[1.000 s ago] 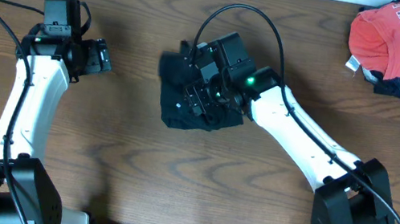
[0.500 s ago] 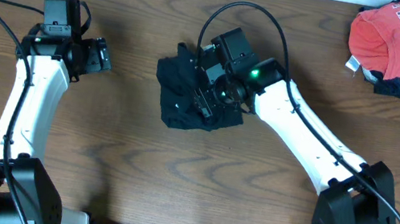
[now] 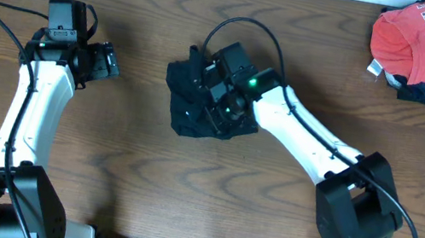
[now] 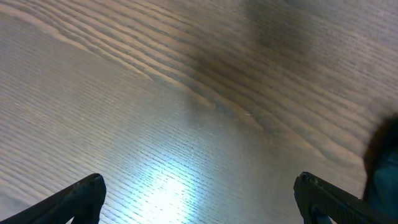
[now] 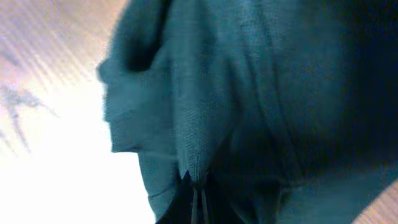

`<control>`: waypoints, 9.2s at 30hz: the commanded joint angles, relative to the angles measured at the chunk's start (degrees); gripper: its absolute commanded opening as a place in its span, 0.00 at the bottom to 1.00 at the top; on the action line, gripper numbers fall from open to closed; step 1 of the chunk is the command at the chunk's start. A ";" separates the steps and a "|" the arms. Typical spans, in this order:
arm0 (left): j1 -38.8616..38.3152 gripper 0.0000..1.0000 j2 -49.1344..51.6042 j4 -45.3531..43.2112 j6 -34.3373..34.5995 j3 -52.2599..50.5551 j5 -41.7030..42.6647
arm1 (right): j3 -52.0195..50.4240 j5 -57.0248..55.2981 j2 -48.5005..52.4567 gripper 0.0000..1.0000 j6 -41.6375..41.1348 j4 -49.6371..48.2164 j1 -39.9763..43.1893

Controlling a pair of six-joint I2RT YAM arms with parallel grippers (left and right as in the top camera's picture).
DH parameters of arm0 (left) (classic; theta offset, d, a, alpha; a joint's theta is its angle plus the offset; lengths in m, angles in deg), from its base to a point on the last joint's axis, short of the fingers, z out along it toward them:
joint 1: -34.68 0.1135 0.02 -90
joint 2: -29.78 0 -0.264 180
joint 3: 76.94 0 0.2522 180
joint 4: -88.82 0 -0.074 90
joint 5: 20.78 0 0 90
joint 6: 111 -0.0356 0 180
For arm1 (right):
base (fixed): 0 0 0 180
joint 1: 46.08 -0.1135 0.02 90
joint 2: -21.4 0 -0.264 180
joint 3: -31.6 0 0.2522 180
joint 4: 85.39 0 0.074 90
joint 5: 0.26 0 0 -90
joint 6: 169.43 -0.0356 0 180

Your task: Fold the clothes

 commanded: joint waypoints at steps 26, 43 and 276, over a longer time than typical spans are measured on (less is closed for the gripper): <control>2.56 0.98 2.27 -1.22 5.35 -0.98 -0.26 | 2.73 5.53 -12.07 0.70 8.83 4.70 0.52; 8.87 0.98 2.27 1.20 7.43 -0.98 1.25 | 2.62 15.58 1.27 0.12 10.38 -3.61 2.71; 9.29 0.98 18.64 0.55 7.67 -1.14 4.46 | -21.24 6.73 -9.90 0.01 -17.38 -32.98 30.16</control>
